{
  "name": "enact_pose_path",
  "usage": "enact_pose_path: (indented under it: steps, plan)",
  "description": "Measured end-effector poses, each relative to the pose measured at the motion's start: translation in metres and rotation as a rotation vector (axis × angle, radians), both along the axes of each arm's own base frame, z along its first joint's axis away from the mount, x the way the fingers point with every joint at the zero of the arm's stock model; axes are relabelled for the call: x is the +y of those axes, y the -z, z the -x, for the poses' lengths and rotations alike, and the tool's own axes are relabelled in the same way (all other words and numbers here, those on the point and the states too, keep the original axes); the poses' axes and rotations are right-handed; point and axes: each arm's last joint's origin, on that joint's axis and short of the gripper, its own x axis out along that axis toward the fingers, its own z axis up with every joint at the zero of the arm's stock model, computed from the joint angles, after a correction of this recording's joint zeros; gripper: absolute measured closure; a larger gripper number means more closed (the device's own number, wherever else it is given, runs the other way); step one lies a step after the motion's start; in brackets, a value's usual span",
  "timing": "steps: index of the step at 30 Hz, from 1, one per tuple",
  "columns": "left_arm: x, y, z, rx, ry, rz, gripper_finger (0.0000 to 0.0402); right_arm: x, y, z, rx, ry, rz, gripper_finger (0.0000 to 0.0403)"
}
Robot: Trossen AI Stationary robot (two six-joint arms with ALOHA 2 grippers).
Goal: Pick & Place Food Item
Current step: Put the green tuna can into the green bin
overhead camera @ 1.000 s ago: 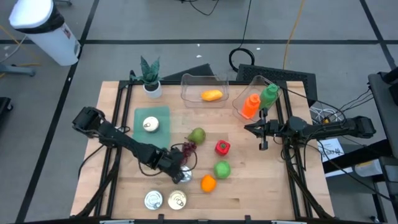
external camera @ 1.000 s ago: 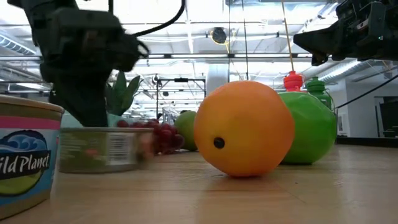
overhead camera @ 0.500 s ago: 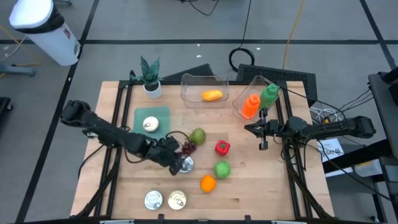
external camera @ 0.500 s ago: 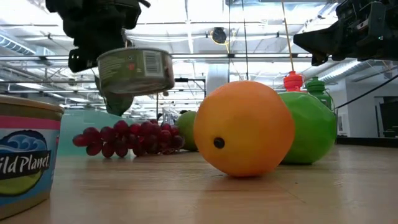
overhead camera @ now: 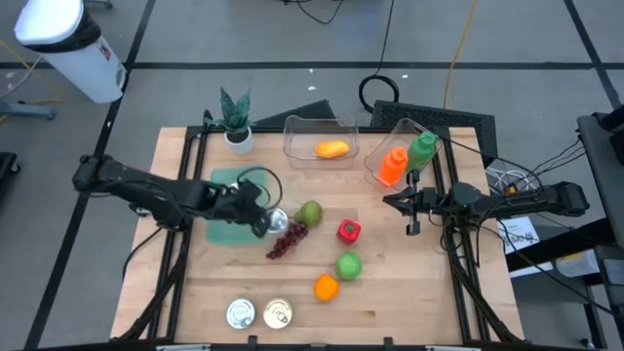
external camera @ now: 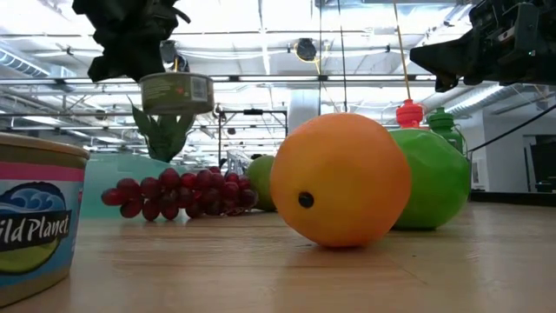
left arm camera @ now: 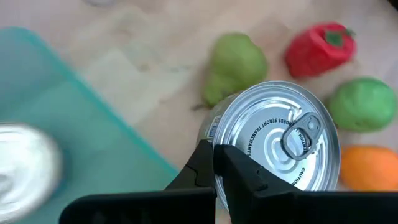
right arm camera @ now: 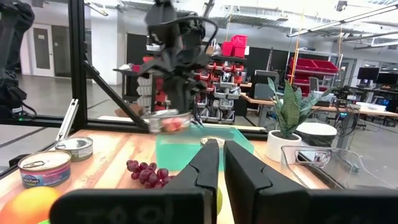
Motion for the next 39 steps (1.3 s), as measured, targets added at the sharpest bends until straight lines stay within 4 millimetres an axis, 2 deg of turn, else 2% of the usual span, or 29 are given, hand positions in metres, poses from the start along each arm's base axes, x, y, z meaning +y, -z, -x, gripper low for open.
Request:
enact_pose_path:
  steps: [8, 13, 18, 28, 31, 39]
  plan:
    - [0.034, -0.013, 0.038, 0.087, -0.198, -0.04, 0.0398, 0.0, 0.0, 0.0, 0.0, 0.0, 0.0, 0.0389]
    - [0.047, -0.016, 0.064, 0.173, -0.341, -0.063, 0.0398, 0.0, 0.0, 0.0, 0.0, 0.0, 0.0, 0.039]
    - [0.057, -0.017, 0.078, 0.199, -0.421, -0.092, 0.0398, 0.0, 0.0, 0.0, 0.0, 0.001, 0.0, 0.039]
    - [0.07, 0.024, 0.1, 0.269, -0.507, -0.049, 0.0398, 0.0, 0.0, 0.0, 0.0, 0.0, 0.0, 0.0389]
    - [0.071, 0.029, 0.102, 0.214, -0.511, -0.023, 0.0398, 0.0, 0.0, 0.0, 0.0, 0.0, 0.0, 0.039]
    - [0.075, 0.046, 0.104, 0.229, -0.546, -0.012, 0.0398, 0.0, 0.0, 0.0, 0.0, 0.001, 0.0, 0.0389]
